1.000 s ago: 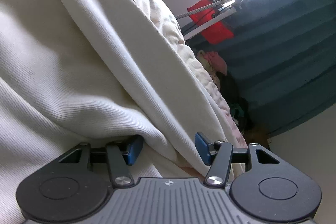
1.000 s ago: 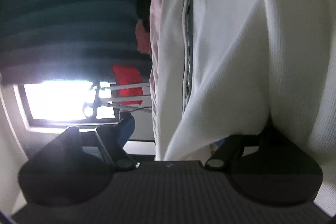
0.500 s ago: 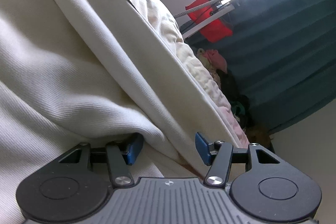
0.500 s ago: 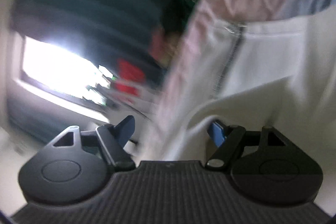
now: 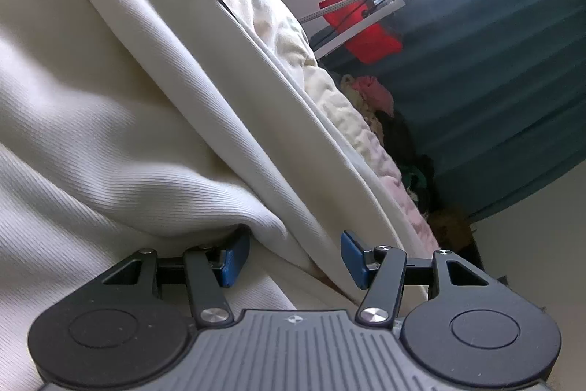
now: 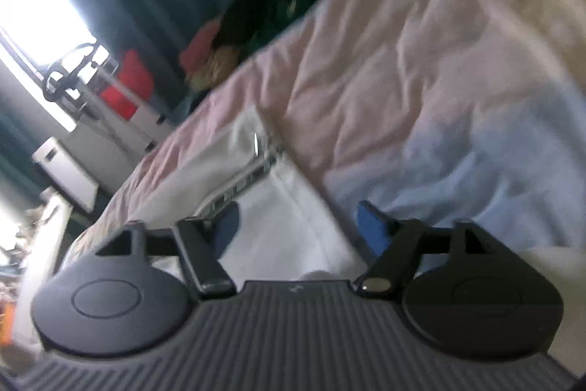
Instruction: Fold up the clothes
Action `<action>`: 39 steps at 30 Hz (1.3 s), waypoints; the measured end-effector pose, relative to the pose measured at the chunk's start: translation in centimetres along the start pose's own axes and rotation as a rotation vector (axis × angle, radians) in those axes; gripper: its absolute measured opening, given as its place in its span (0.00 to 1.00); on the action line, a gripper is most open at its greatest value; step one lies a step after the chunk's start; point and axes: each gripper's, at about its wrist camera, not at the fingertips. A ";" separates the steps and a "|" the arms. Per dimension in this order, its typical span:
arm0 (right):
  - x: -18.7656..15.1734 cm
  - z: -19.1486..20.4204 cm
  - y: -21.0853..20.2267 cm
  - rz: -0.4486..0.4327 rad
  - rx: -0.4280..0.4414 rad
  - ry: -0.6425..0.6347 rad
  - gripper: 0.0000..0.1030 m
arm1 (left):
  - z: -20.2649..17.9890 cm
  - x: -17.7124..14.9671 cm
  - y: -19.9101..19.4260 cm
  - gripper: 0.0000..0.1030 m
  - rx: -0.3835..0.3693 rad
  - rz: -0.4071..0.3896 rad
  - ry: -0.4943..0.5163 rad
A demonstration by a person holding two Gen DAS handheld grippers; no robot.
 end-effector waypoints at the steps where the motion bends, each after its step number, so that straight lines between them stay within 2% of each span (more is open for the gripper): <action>1: -0.3 0.0 0.7 0.023 -0.021 -0.027 0.62 | 0.0 0.0 0.0 0.56 0.002 -0.001 -0.001; 4: -1.1 0.7 3.0 0.083 -0.106 -0.181 0.61 | -0.1 -0.1 0.0 0.57 0.007 -0.001 0.000; 5: -1.2 0.8 3.4 0.091 -0.109 -0.209 0.61 | -0.2 -0.1 0.0 0.57 0.008 -0.001 0.002; 7: -1.0 0.7 4.0 0.101 -0.060 -0.212 0.62 | -0.4 -0.1 0.0 0.58 0.013 -0.005 0.013; 8: -0.9 0.7 3.8 0.105 0.009 -0.196 0.61 | -0.5 -0.2 0.1 0.58 0.017 -0.007 0.025; 9: -0.6 0.5 4.0 0.104 0.072 -0.170 0.51 | -0.7 -0.2 0.1 0.58 0.022 -0.011 0.043; 10: -0.4 0.5 4.1 0.099 0.090 -0.146 0.20 | -1.0 -0.3 0.2 0.59 0.028 -0.016 0.064; 11: -0.2 0.6 4.1 0.091 0.105 -0.127 0.12 | -1.3 -0.4 0.3 0.59 0.034 -0.022 0.083; 14: 0.5 1.6 3.1 0.021 0.097 -0.133 0.11 | -1.9 -0.7 0.3 0.59 0.050 -0.038 0.130; 20: 2.9 2.8 -1.5 -0.294 0.071 -0.149 0.09 | -2.5 -1.1 0.0 0.60 0.055 -0.049 0.149; 23: 3.5 3.4 -1.3 -0.363 -0.019 -0.192 0.09 | -2.2 -1.0 -0.3 0.60 0.046 -0.043 0.121; 26: 3.3 3.1 0.5 -0.348 -0.123 -0.251 0.09 | -1.8 -0.7 -0.5 0.60 0.036 -0.038 0.091; 28: 2.5 2.3 1.6 -0.305 -0.179 -0.270 0.09 | -1.5 -0.5 -0.7 0.60 0.030 -0.030 0.073; 32: 1.3 0.1 2.2 -0.205 -0.235 -0.221 0.10 | -1.7 -0.4 -1.1 0.60 0.043 -0.028 0.092; 36: 0.1 0.4 1.2 -0.201 -0.237 -0.255 0.16 | -3.0 -1.3 -2.4 0.65 0.075 -0.042 0.160; 38: -0.3 1.2 0.1 -0.201 -0.235 -0.266 0.23 | -3.9 -2.3 -3.6 0.69 0.090 -0.064 0.209; 39: -0.5 1.8 -0.6 -0.201 -0.228 -0.261 0.34 | -4.3 -2.8 -4.2 0.72 0.098 -0.075 0.233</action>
Point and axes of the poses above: each gripper's, at about its wrist camera, not at the fingertips, and y roughly the way its jaws point, z to its left, x to its top, and after that the axes turned 10 degrees about x, right-handed
